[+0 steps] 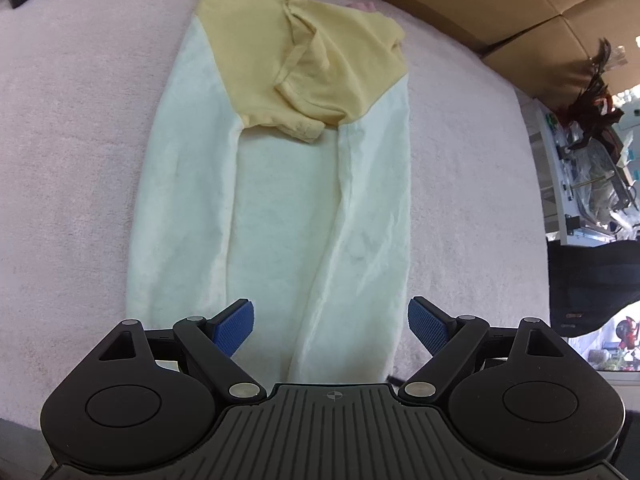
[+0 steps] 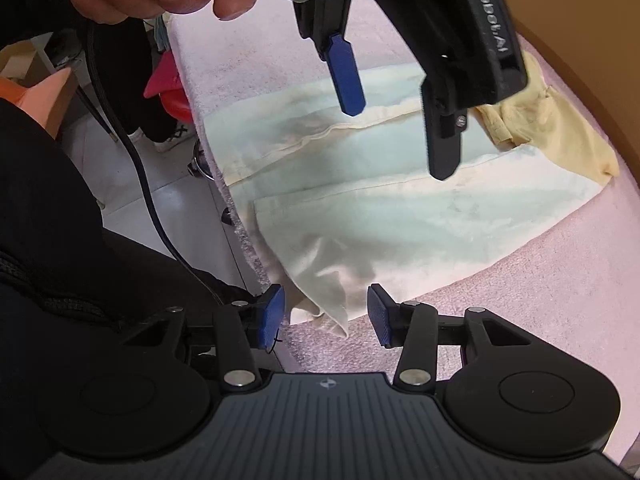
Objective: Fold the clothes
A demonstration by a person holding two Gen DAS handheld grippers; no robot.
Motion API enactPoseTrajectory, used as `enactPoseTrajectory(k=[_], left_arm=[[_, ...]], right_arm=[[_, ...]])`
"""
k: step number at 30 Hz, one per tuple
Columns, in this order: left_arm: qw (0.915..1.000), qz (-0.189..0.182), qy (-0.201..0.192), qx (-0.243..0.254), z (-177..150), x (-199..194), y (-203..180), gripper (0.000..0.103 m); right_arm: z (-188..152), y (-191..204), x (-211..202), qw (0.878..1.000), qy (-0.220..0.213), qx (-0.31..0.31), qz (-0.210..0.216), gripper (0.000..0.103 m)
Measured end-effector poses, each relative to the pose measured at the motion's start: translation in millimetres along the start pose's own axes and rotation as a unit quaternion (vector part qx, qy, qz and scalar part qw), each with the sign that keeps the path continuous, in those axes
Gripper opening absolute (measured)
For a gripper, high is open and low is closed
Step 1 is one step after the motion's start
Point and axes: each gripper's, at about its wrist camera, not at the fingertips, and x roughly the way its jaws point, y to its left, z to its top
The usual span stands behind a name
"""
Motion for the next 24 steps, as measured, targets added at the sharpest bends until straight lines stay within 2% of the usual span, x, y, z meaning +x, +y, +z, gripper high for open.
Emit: enactPoseTrajectory(k=[2, 4, 8, 13, 17, 20, 23, 24], left_arm=[[0.9998, -0.012, -0.014, 0.009, 2.0, 0.5, -8.1, 0.093], [0.9994, -0.008, -0.020, 0.027, 5.1, 2.4, -18.0, 0.093], [0.9973, 0.002, -0.023, 0.069, 13.8, 8.2, -36.6, 0.094], [0.9955, 0.003, -0.007, 0.094, 16.6, 19.2, -46.8, 0.096], [0.9933, -0.015, 0.009, 0.114, 4.5, 28.3, -49.7, 0.096], [0.9922, -0.014, 0.021, 0.122, -4.1, 37.7, -49.3, 0.096], [0.9889, 0.020, 0.045, 0.141, -16.4, 50.9, -43.1, 0.096], [0.9871, 0.022, 0.041, 0.153, -22.1, 47.1, -43.1, 0.096]], right_arm=[[-0.9, 2.6, 0.2, 1.000, 0.007, -0.003, -0.005, 0.023], [-3.6, 5.8, -2.7, 1.000, 0.016, -0.010, -0.015, 0.019], [-7.1, 10.1, -7.2, 0.999, 0.028, -0.021, -0.009, 0.004], [-10.5, 15.4, -2.4, 0.997, 0.055, -0.042, -0.015, 0.002], [-13.7, 20.4, 0.5, 0.994, 0.076, -0.068, -0.034, 0.002], [-13.2, 25.4, 4.3, 0.992, 0.094, -0.085, -0.019, 0.005], [-15.7, 21.0, 7.3, 0.989, 0.123, -0.078, 0.017, 0.005], [-16.7, 16.7, 5.6, 0.989, 0.128, -0.068, 0.031, 0.005]])
